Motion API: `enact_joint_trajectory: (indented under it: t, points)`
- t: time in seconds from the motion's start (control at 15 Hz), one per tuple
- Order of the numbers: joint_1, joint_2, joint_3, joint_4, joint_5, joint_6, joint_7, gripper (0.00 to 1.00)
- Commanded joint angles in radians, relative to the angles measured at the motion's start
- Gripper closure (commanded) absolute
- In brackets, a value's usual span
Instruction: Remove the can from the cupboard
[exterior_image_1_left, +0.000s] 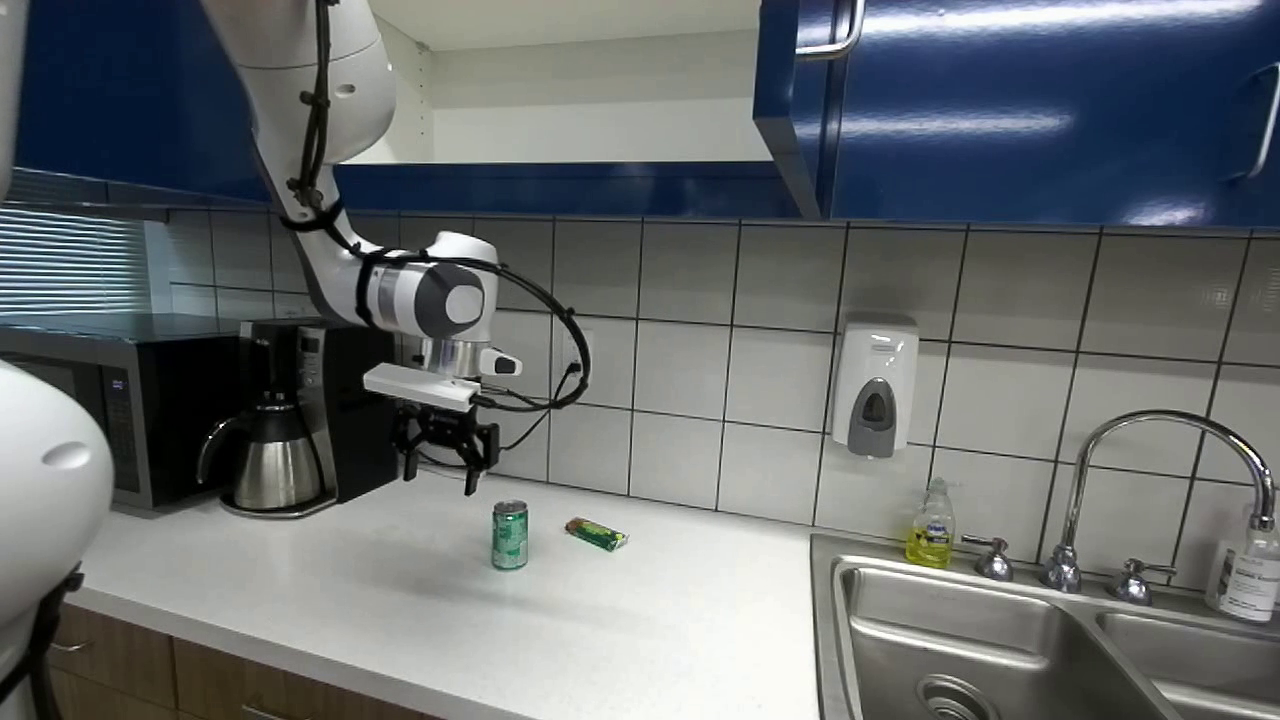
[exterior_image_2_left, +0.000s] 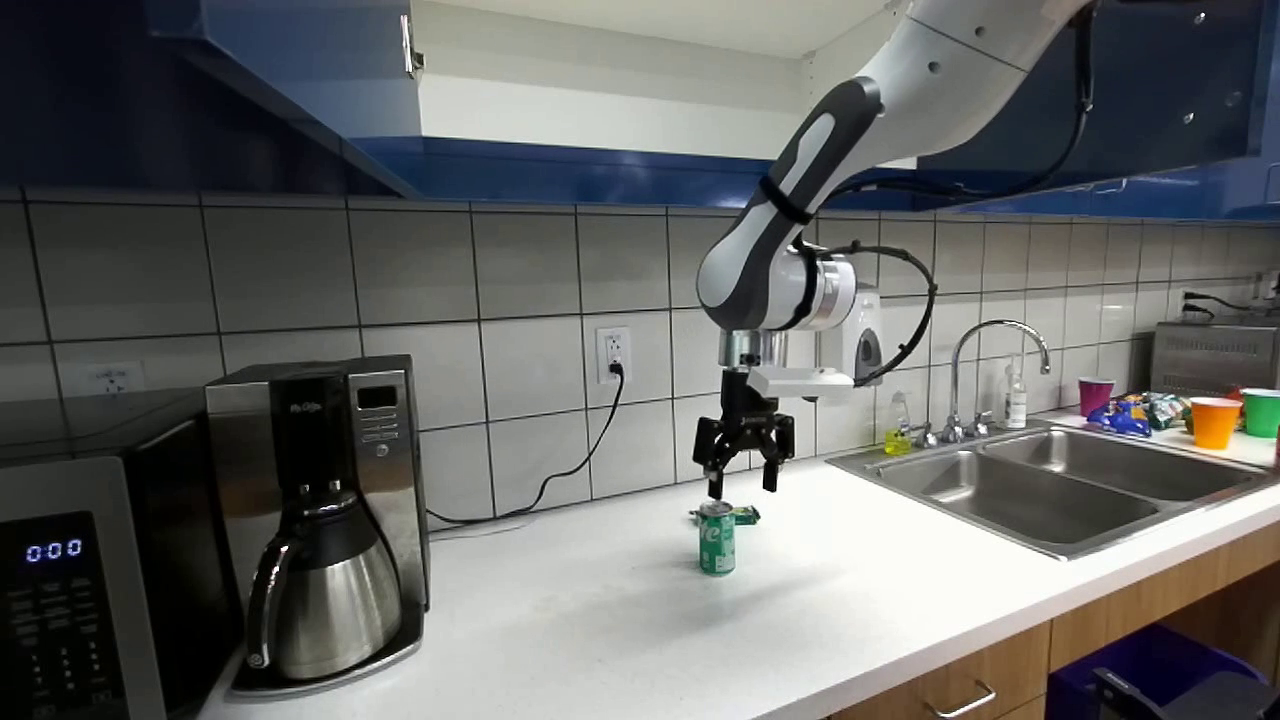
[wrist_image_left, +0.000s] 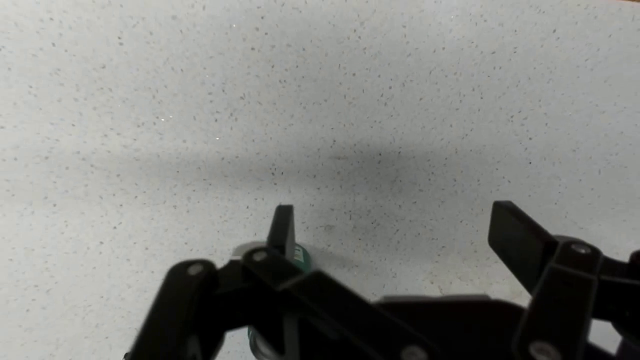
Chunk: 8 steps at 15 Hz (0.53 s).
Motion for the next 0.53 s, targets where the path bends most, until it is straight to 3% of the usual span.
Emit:
enact_joint_trajectory:
  t: [0.0, 0.47]
  points:
    - [0.018, -0.019, -0.021, -0.005, 0.005, -0.016, -0.002, 0.00]
    - [0.019, -0.044, -0.025, -0.024, 0.005, -0.025, -0.001, 0.00]
